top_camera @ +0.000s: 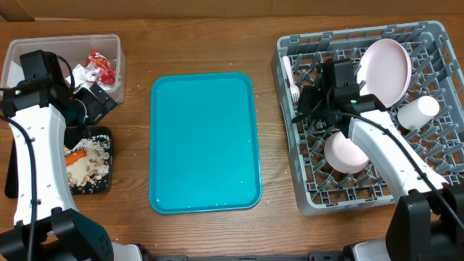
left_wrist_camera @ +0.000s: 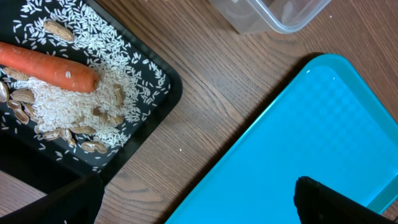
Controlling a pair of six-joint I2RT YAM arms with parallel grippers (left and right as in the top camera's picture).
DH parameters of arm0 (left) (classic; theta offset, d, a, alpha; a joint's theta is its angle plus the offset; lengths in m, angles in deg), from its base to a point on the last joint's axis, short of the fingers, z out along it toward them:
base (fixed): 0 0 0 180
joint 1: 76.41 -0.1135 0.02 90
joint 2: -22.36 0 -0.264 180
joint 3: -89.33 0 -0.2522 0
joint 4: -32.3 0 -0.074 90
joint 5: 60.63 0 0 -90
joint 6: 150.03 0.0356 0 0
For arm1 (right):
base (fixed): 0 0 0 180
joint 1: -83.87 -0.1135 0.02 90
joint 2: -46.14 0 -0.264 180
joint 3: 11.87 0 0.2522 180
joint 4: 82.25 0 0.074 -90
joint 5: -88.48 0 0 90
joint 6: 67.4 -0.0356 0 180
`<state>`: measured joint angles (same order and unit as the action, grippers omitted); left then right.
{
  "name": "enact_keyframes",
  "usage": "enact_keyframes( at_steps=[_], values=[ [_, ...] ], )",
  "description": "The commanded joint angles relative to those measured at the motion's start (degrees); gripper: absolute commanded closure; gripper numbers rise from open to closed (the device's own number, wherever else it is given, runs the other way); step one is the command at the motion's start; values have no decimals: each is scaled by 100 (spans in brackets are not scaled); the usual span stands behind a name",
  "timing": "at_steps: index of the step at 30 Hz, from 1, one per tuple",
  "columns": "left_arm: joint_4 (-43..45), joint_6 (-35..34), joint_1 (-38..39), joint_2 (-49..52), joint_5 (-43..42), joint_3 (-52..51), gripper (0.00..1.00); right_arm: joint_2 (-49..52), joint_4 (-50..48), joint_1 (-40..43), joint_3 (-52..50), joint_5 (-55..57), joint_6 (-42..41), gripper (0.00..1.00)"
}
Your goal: Sort waste into correct bins and load items into the dishwasher rack
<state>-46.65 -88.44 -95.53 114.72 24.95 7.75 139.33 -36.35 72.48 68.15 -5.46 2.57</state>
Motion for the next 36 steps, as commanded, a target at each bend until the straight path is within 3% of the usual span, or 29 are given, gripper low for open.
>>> enact_keyframes(
  at_steps=[1,5,11,19,26,36],
  values=[
    [-17,-35,39,-48,15,90,0,-28,85,-122,509,-1102,402,70],
    [-17,-35,39,-48,15,90,0,227,529,-448,496,-407,549,60],
    [-17,-35,39,-48,15,90,0,850,704,-570,496,352,286,60],
    [-17,-35,39,-48,15,90,0,857,584,-498,498,732,286,60],
    [-15,-35,44,-46,15,90,0,857,343,-365,498,844,-83,78],
    [-17,-35,44,-46,15,90,0,857,238,-46,498,774,-98,78]
  ],
)
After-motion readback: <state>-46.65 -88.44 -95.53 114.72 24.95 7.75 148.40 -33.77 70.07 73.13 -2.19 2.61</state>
